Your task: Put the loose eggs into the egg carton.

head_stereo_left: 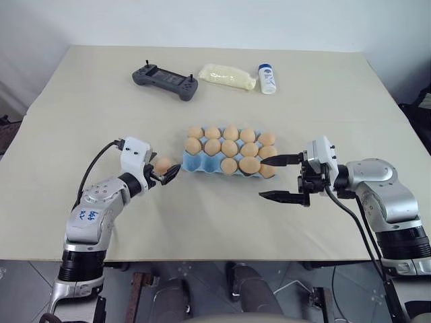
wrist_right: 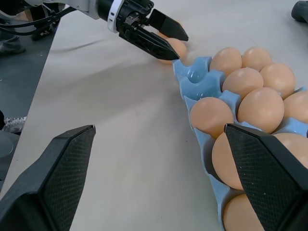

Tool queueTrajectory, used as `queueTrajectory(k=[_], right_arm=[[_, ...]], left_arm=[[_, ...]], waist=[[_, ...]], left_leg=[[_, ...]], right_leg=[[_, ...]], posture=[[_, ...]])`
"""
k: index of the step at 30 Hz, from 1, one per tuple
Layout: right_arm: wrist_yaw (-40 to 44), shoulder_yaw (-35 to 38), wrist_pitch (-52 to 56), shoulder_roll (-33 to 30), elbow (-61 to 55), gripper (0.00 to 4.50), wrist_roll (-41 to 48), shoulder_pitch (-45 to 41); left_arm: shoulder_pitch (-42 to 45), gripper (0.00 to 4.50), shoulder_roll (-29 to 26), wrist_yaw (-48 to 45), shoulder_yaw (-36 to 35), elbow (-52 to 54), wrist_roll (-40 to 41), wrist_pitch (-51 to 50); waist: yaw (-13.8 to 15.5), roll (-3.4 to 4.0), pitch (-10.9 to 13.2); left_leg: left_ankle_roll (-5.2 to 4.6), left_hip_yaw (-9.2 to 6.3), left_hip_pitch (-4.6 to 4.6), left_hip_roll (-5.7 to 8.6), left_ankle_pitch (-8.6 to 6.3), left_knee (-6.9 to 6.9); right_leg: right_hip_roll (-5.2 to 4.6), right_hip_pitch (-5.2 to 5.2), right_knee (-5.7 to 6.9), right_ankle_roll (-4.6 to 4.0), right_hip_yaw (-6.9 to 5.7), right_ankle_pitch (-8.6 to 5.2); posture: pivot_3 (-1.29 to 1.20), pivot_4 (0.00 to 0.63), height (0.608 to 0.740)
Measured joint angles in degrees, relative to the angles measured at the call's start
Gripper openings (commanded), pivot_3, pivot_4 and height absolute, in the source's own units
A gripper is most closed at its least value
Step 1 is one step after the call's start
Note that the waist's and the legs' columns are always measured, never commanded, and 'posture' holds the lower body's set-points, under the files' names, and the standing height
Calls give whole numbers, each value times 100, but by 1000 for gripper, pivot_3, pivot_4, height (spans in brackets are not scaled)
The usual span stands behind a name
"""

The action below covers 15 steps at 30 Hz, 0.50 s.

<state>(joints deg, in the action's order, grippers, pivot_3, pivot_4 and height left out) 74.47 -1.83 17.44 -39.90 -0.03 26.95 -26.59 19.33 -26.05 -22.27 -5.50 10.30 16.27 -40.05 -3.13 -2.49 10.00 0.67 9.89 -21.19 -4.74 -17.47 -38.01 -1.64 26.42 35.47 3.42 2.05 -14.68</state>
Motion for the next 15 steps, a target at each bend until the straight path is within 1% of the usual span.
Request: queueTrajectory(k=[2,4,7,8,10,12,15], right_arm=[[-19,-1,4,0,-6,4500,0,0],[-30,-1,7,0,-26,4500,0,0],[-39,-1,10,0,-47,4500,0,1],[-40,-1,10,0,-54,4500,0,4],[-40,-1,10,0,-58,4500,0,16],[-38,-1,9,0,-58,4500,-1,26],[-27,-1,0,0,-55,4500,-4,28]], left_arm=[[35,4058,0,-24,30,-15,-19,0],[38,3540,6,-49,85,-16,-31,-5],[37,2557,24,-49,145,-16,-34,-34],[37,2154,24,-43,149,-15,-35,-56],[31,1638,24,-17,146,-5,-35,-84],[13,1388,22,16,130,33,-32,-125],[-65,1321,-33,26,44,143,-17,-215]], waist=[[5,0,0],[6,0,0],[3,0,0],[1,0,0],[2,0,0],[0,0,0],[-9,0,0]], left_leg=[[0,-1,0,0,0,0],[0,0,0,0,0,0],[0,0,0,0,0,0],[0,0,0,0,0,0],[0,-1,1,-1,0,0],[0,-1,1,0,0,0],[0,0,1,-1,0,0]], right_leg=[[0,0,0,0,-1,0],[0,0,0,0,-1,0],[0,0,0,0,0,0],[1,0,1,0,0,0],[1,0,2,0,-1,0],[1,0,2,1,0,0],[1,0,2,1,0,0]], posture=[[0,150,740],[0,150,740],[0,150,740],[0,150,740],[0,150,740],[0,150,740],[0,150,740]])
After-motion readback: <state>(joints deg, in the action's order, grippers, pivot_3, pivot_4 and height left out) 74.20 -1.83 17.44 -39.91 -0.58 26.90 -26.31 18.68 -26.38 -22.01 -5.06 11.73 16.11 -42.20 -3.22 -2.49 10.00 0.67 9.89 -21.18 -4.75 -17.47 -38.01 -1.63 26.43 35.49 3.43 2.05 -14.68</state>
